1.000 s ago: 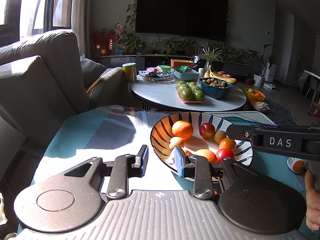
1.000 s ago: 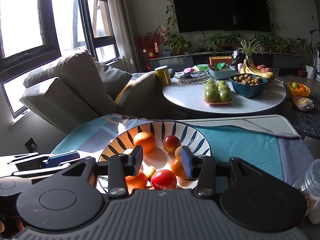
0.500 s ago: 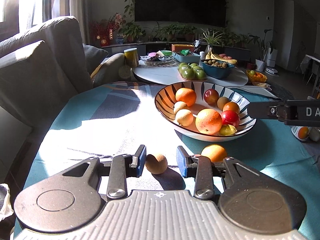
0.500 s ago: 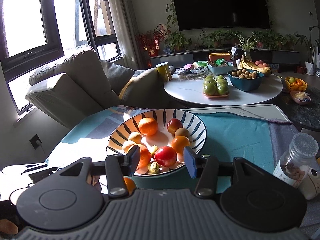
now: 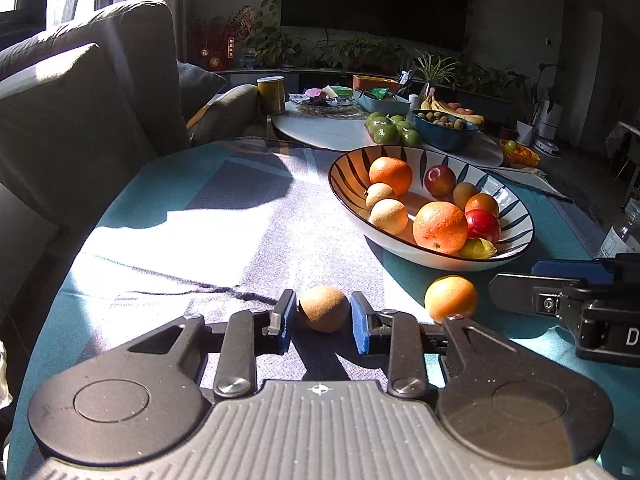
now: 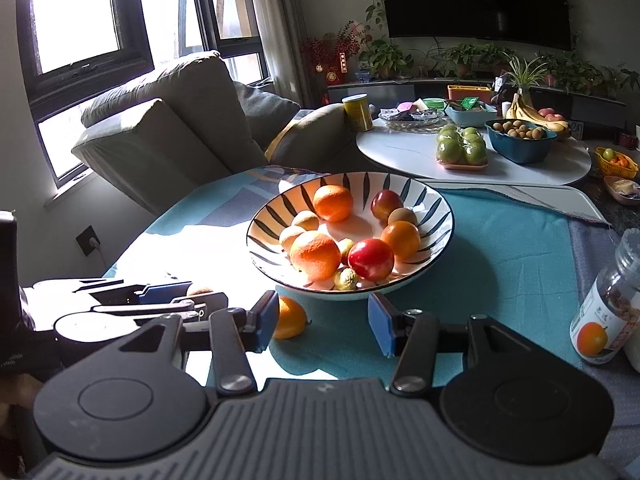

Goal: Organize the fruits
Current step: 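Grasp the kiwi with the left tool while the right tool grasps the orange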

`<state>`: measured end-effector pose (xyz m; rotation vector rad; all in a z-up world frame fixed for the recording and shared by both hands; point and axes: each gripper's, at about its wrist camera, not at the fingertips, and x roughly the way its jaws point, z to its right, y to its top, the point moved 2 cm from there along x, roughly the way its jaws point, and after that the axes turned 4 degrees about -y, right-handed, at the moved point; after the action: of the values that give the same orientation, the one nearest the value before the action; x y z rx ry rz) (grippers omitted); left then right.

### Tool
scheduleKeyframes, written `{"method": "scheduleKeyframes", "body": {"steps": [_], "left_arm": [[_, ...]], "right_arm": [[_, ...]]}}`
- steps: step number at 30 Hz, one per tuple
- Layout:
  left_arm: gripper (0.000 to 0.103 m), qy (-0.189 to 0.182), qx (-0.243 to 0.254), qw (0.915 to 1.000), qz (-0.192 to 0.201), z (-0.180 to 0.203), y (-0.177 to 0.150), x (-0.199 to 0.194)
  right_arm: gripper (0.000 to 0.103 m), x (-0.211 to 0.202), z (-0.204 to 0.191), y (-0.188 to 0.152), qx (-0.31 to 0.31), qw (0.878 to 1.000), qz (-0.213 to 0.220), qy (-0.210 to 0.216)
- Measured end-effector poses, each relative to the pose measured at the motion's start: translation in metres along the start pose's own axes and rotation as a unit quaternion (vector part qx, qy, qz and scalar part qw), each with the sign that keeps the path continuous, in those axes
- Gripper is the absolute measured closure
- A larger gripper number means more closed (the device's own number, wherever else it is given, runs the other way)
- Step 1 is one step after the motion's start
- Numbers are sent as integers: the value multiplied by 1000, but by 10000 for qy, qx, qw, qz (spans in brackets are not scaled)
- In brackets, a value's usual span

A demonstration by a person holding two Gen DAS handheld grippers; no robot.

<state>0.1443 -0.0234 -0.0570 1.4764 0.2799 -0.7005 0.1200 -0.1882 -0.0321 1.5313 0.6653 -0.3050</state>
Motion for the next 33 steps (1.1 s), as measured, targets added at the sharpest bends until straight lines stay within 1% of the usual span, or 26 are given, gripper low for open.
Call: {"method": "scheduleKeyframes", "body": {"steps": [4,13,17,20,21,28,33], "left_arm": [[78,-68,-57,9999,46,-3,0,-3],[78,-57,-187,9995,256,-13,3,-14],[78,-72,-200,9995,249,-15,1,-14],[78,-81,-177,9995,258,-15,0,-14],[78,-74,-171,9995,258,-14,0,-14],[78,-95,-72,9995,296,-6,0,-17],[78,-180,13,9989,436,5,9,-25]], "right_arm": [[22,7,-4,-4,-42,9999,-136,7],[22,24,-20,-8,-248,9991,-309,156],[22,33,-24,-8,-292,9989,-351,97],[22,36,-27,-9,-403,9989,-258,-15],[22,36,-28,-10,-431,9988,-242,-54],[23,19,-24,-13,-278,9992,-273,105],[23,-3,-14,-3,-135,9999,-8,89]]}}
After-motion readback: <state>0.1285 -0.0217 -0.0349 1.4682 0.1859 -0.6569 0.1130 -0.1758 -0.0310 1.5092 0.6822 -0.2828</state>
